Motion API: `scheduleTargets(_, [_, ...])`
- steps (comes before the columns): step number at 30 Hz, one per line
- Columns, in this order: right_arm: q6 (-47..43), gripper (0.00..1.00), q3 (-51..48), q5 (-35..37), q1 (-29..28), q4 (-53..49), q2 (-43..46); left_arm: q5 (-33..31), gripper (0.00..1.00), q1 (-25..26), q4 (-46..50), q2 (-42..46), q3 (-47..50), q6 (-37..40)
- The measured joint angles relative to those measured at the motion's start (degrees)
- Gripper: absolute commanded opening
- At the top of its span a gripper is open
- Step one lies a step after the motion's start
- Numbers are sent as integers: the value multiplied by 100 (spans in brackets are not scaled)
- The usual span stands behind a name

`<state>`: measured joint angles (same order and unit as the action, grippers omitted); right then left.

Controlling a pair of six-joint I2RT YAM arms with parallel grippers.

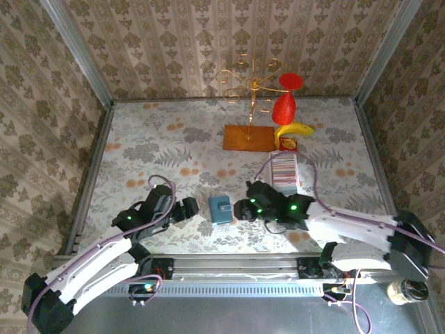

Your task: Put the credit cards into the card holder

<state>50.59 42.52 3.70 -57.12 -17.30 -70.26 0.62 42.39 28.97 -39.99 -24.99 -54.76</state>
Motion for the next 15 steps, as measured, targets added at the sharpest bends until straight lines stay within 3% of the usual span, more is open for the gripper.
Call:
scheduleTargets(2, [114,23,79,-2,-70,238,-422,-7,69,87,-37,0,129,-120])
scheduleTargets(7, [299,10,186,4,-70,678,-1084,35,64,238,-339,24,658,-433])
scheduleTargets(15, [341,5,481,24,-55,859,-1766,70,54,581,-986,-151,721,-658])
